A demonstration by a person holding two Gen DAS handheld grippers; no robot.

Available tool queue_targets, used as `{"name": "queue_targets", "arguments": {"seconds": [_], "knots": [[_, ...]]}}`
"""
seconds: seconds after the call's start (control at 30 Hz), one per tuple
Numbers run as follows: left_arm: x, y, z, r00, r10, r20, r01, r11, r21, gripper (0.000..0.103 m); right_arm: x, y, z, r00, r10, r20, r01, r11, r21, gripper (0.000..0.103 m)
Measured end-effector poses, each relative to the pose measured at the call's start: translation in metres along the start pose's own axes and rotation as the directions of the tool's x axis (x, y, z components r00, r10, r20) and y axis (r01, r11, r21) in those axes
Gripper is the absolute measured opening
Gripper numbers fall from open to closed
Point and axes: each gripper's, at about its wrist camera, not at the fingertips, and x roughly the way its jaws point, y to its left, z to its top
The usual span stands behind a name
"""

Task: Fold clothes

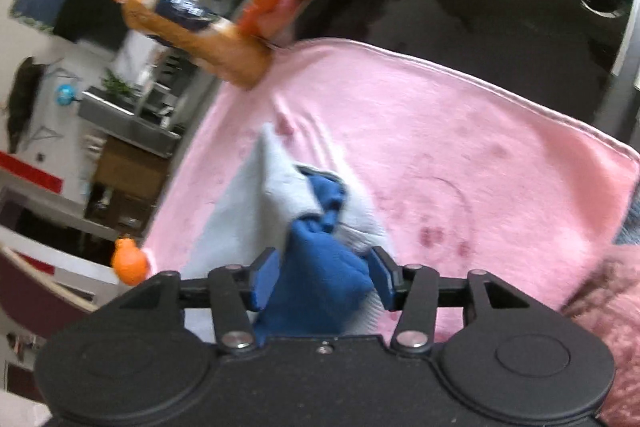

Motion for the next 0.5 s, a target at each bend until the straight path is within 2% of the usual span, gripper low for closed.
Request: {"name": "queue_targets", "arguments": {"seconds": [0.17, 0.3, 0.4, 0.5], "knots": [[0.005, 0.004, 0.0, 1.0, -0.005, -0.023, 0.004, 1.0, -0.018, 0.035, 0.009, -0.015, -0.004, 0.995, -0.042, -0.09, 0.046, 0.998, 0.044, 0.052], [0.009, 0.007, 0.001, 0.999, -0.011, -0.039, 0.01, 0.999, -0.036, 0.035, 0.013, -0.025, -0.011, 0.993, 0.014, -0.119, -0.002, 0.995, 0.103, 0.053], [0.01, 0.008, 0.001, 0.999, -0.017, -0.048, 0.015, 0.999, -0.049, 0.034, 0.013, -0.033, -0.018, 0.992, 0.079, -0.099, -0.06, 0.982, 0.178, 0.052], [0.011, 0.01, 0.001, 0.998, -0.018, -0.055, 0.015, 0.998, -0.06, 0.035, 0.011, -0.031, -0.027, 0.998, 0.059, -0.002, -0.058, 0.983, 0.174, 0.051]]}}
